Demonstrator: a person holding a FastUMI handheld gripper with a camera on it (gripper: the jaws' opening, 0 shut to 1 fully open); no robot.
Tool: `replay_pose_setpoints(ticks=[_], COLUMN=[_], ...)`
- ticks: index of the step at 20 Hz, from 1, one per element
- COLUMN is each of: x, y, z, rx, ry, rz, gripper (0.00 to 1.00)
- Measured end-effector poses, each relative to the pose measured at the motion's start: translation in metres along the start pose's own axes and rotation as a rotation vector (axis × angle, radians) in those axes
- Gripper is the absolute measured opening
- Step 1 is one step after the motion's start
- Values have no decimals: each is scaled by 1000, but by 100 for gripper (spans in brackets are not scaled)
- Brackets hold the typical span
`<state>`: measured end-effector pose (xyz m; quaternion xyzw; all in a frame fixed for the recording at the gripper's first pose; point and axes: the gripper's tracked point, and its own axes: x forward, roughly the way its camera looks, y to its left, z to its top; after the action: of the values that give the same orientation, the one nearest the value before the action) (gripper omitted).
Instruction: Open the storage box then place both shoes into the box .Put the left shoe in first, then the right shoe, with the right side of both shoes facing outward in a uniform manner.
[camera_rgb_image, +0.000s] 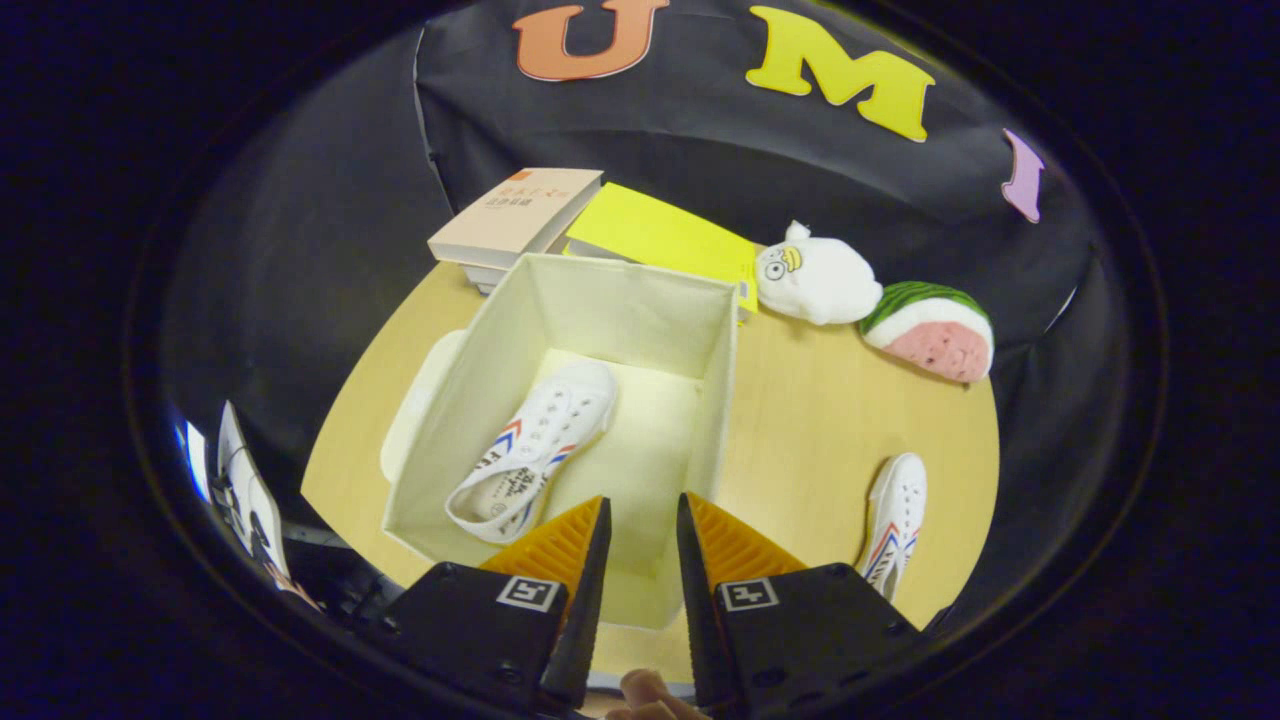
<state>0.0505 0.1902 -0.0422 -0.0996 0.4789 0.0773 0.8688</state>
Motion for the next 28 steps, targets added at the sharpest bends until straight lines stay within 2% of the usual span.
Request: replay_pose_setpoints(ticks=[1, 9, 14, 16, 18, 20, 23, 26, 28], x=[-1, -9, -14, -12, -4, 11, 32, 50, 61], y=[-12, -92, -136, -170, -183, -206, -236, -259, -273], z=[-3, -62, -86, -89, -102, -116, -131, -145, -156], rx=[10, 128, 139, 185, 229, 226, 227, 260, 257], ry=[-9, -5, -94, -142, -127, -95, -78, -40, 19], rz=[0, 157, 122, 68, 94, 70, 34, 17, -3], gripper=[47, 45, 43, 44, 45, 47, 65, 65, 84])
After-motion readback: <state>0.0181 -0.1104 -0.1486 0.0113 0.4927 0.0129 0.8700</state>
